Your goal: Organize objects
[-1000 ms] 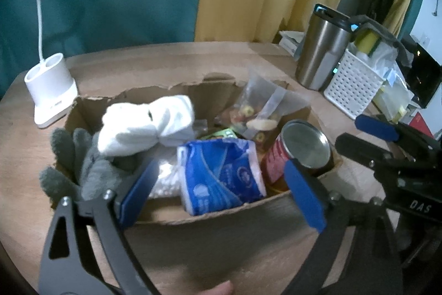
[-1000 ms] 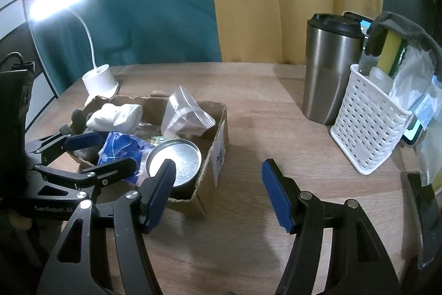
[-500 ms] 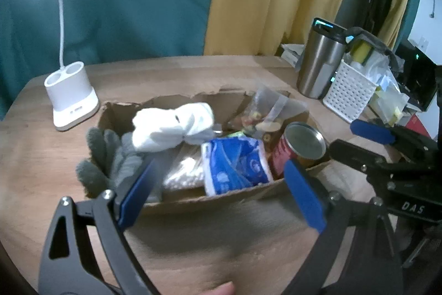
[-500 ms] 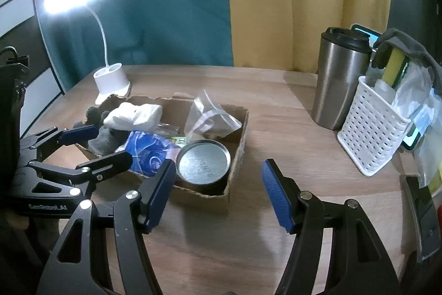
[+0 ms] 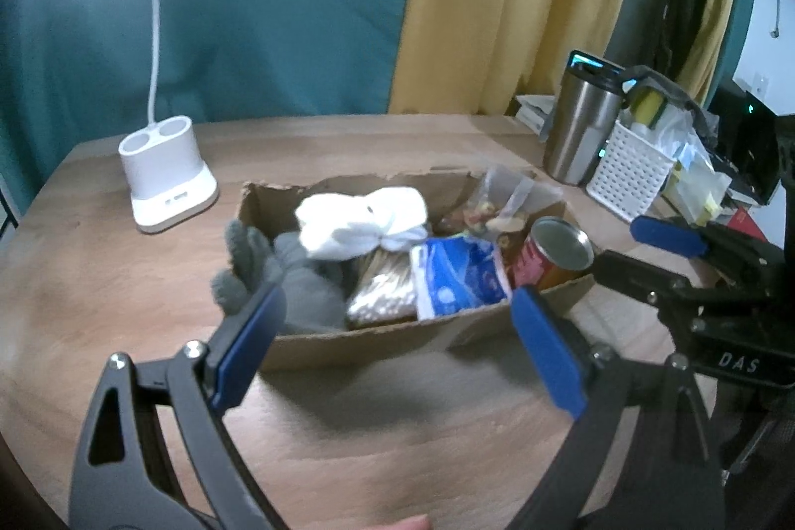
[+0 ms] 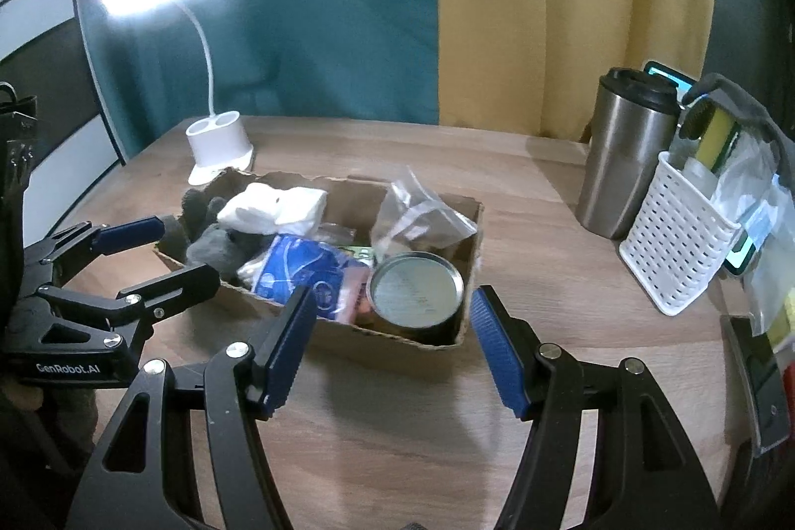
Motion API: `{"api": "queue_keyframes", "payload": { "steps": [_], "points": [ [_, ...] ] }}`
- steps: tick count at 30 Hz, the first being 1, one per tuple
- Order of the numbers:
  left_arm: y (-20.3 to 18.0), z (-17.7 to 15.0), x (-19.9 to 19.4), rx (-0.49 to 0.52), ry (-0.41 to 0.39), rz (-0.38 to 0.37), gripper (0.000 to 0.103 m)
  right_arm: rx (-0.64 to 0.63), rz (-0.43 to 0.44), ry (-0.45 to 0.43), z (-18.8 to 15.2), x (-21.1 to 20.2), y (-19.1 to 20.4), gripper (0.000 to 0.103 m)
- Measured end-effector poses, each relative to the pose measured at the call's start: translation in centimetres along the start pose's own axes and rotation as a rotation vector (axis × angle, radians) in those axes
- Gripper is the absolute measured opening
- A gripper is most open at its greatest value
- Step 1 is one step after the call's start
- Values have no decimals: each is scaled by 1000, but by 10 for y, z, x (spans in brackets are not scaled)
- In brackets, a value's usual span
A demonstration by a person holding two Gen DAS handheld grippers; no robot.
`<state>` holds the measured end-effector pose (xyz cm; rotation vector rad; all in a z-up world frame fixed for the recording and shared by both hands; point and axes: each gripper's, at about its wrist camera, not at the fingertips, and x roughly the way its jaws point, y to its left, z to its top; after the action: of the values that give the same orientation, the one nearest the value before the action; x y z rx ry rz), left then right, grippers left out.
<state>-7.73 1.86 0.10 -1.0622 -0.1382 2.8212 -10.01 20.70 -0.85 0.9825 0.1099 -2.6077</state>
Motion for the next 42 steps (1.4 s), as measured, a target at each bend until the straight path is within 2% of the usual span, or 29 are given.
{"api": "queue_keyframes", "payload": {
  "steps": [10, 22, 42],
  "points": [
    [22, -10, -19, -29, -16, 33, 94, -32, 14, 6, -1, -3, 24, 68],
    [32, -28, -31, -46, 2, 90, 94, -24, 43, 22, -17, -1, 38, 68],
    [20, -31, -29, -22, 15, 57, 94, -5, 32, 23, -26, -6, 28, 68]
  ]
}}
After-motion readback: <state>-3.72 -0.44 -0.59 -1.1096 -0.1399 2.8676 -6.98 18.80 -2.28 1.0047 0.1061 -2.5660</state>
